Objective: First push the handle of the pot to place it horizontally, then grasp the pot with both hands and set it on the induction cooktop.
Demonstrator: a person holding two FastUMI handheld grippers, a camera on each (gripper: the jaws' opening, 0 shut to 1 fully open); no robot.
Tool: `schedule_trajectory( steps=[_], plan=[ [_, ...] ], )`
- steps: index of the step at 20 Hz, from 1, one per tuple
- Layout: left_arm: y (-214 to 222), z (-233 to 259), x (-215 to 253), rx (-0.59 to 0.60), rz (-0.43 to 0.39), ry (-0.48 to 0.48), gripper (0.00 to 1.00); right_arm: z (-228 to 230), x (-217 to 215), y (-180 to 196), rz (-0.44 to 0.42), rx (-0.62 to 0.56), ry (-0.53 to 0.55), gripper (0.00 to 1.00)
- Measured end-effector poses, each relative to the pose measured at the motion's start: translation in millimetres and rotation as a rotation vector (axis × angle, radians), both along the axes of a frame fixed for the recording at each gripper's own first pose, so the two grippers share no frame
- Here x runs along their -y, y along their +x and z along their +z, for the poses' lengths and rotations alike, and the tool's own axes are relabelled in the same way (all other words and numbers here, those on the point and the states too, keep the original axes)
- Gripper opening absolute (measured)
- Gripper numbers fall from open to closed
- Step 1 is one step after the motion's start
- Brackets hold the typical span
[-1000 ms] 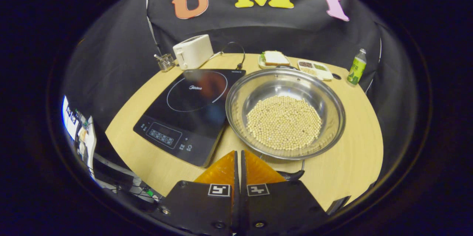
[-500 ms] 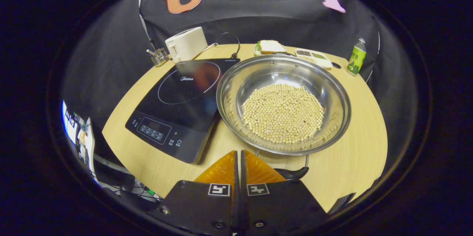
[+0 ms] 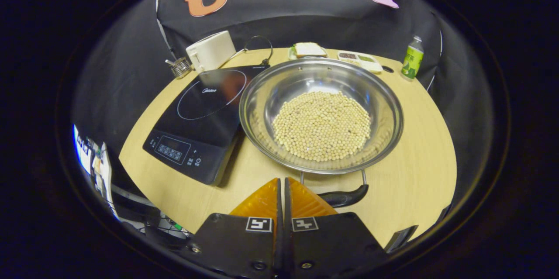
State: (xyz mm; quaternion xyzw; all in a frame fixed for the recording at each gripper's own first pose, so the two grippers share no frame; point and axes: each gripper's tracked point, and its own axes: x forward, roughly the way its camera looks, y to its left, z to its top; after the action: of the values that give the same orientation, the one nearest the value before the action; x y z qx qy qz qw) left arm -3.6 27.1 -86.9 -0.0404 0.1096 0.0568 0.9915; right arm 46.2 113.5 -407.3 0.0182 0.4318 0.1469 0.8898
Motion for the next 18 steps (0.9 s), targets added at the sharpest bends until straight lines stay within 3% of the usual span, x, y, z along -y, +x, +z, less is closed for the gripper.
schedule_trajectory(
  steps=[16, 18],
  plan=[
    [13.8, 6.4, 36.1, 0.008, -0.049, 0.008, 0.96, -4.3, 83.8, 14.2, -0.113, -0.016, -0.034, 0.0],
    [15.2, 6.3, 40.0, 0.007, -0.048, 0.006, 0.96, -3.9, 95.4, 15.9, -0.118, -0.014, -0.047, 0.04]
  ],
)
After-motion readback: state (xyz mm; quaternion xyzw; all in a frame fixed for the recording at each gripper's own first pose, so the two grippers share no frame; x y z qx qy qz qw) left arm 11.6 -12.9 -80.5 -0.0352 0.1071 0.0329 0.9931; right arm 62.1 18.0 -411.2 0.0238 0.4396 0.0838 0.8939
